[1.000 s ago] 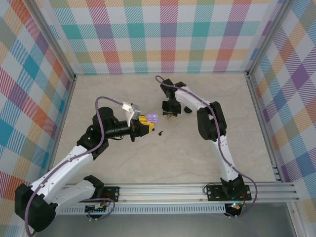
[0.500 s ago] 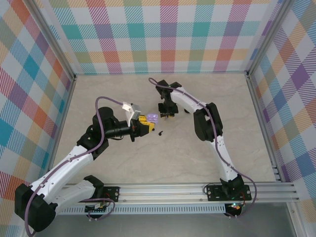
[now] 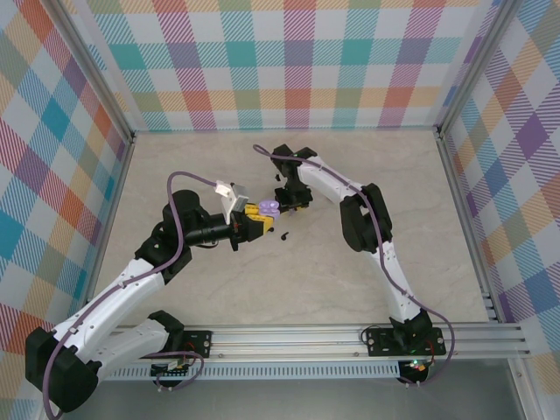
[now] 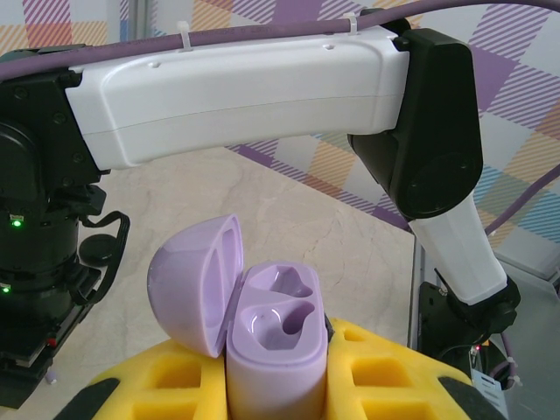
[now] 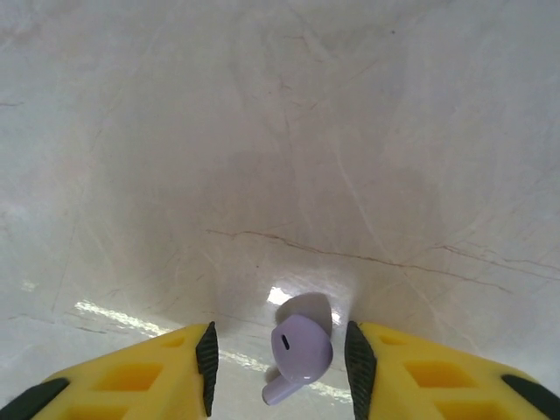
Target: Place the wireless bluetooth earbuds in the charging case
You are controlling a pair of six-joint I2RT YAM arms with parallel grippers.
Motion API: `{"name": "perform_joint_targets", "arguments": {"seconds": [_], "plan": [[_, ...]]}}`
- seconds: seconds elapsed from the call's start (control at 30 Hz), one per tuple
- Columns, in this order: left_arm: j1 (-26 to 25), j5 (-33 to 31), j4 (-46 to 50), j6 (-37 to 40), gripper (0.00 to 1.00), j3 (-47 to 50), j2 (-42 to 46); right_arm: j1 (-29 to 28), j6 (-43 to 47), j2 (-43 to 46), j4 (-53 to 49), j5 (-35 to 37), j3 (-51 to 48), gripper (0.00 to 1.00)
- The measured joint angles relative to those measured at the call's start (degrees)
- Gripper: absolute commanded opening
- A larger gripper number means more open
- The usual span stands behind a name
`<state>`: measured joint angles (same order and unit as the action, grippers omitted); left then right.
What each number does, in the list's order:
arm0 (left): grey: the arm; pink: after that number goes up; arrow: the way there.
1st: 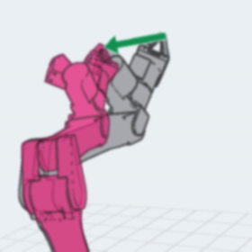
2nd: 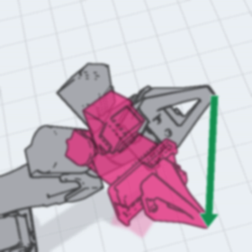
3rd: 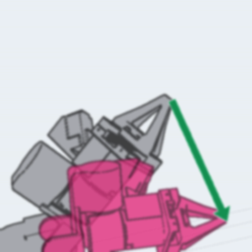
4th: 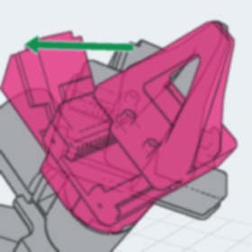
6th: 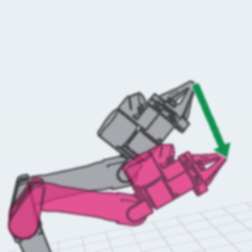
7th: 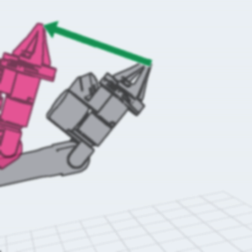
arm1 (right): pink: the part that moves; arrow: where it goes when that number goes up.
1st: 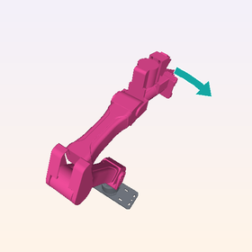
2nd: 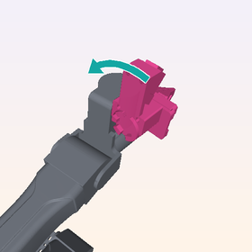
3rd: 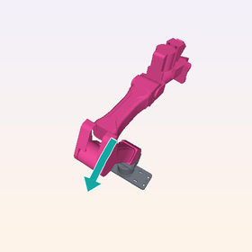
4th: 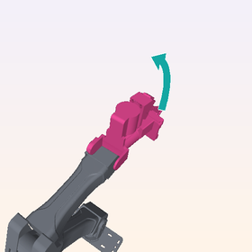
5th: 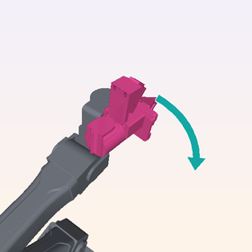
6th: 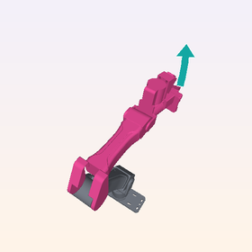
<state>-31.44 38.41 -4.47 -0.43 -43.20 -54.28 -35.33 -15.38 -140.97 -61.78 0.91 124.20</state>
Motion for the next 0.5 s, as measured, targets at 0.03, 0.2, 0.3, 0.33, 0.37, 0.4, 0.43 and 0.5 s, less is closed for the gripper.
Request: {"name": "perform_joint_targets", "arguments": {"seconds": [0.03, 0.2, 0.3, 0.33, 0.37, 0.4, 0.43, 0.5], "plan": [[0.0, 0.0, 0.0, 0.0, 0.19, 0.0, 0.0, 0.0, -1.0, 0.0, 0.0, 0.1, 0.0, 0.43], [0.0, 0.0, 0.0, 0.0, 0.19, 0.0, 0.0, -0.2, -7.0, 0.0, 0.0, 0.7, 0.0, 0.39], [0.0, 0.0, 0.0, 0.0, 0.19, 0.0, 0.0, -0.3, -10.3, 0.0, 0.0, 1.2, 0.0, 0.39], [0.0, 0.0, 0.0, 0.0, 0.19, 0.0, 0.0, -0.3, -11.3, 0.0, 0.0, 1.5, 0.0, 0.38], [0.0, 0.0, 0.0, 0.0, 0.19, 0.0, 0.0, -0.3, -12.1, 0.0, 0.0, 1.5, 0.0, 0.37], [0.0, 0.0, 0.0, 0.0, 0.19, 0.0, 0.0, -0.3, -13.0, 0.0, 0.0, 1.6, 0.0, 0.35], [0.0, 0.0, 0.0, 0.0, 0.19, 0.0, 0.0, -0.3, -13.6, 0.0, 0.0, 1.7, 0.0, 0.35], [0.0, 0.0, -0.1, 0.0, 0.19, 0.0, 0.0, -0.3, -14.8, 0.0, 0.0, 1.7, 0.0, 0.33]]}}
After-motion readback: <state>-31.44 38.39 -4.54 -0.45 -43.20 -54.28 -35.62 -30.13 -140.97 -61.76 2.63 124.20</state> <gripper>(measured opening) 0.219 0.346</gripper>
